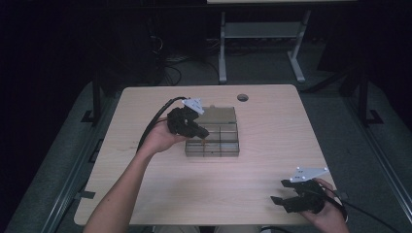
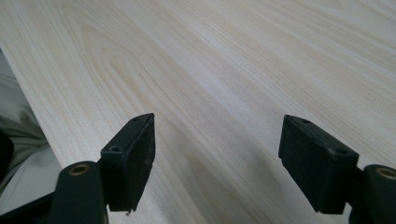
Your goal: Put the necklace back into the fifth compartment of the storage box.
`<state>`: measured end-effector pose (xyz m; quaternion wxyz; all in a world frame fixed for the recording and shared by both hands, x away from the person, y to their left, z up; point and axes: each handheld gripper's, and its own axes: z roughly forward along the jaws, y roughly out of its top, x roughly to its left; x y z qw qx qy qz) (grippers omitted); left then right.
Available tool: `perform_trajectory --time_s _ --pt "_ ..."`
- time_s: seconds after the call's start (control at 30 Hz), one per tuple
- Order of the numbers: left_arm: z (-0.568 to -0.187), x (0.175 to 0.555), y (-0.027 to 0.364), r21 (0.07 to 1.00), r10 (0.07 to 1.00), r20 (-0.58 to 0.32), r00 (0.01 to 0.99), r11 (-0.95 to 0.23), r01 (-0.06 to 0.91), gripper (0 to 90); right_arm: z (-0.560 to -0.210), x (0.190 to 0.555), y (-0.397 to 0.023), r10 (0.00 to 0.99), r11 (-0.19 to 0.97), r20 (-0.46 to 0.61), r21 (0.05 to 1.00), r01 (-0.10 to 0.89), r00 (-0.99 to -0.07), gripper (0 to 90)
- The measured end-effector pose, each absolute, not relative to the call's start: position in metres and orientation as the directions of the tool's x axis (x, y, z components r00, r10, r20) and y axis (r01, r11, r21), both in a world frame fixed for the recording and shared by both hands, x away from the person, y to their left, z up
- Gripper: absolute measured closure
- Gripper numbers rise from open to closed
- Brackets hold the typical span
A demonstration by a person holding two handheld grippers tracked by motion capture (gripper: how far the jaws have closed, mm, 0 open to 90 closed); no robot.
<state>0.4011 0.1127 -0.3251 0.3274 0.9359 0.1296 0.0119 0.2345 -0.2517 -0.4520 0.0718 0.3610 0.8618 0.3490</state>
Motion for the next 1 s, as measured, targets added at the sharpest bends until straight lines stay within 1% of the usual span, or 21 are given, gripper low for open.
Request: perform_trajectory --time_s 0.47,1.0 --pt "-0.340 0.416 0.098 0.602 0.265 -0.074 0.961 -0.757 0.255 85.9 -0.451 0.234 -0.253 0.675 0.487 0.136 0.656 0.576 -0.725 26.8" --pt "-0.357 0.429 0.090 0.574 0.289 -0.097 0.952 -0.765 0.291 85.8 -0.451 0.234 -0.254 0.673 0.489 0.132 0.659 0.572 -0.728 26.8"
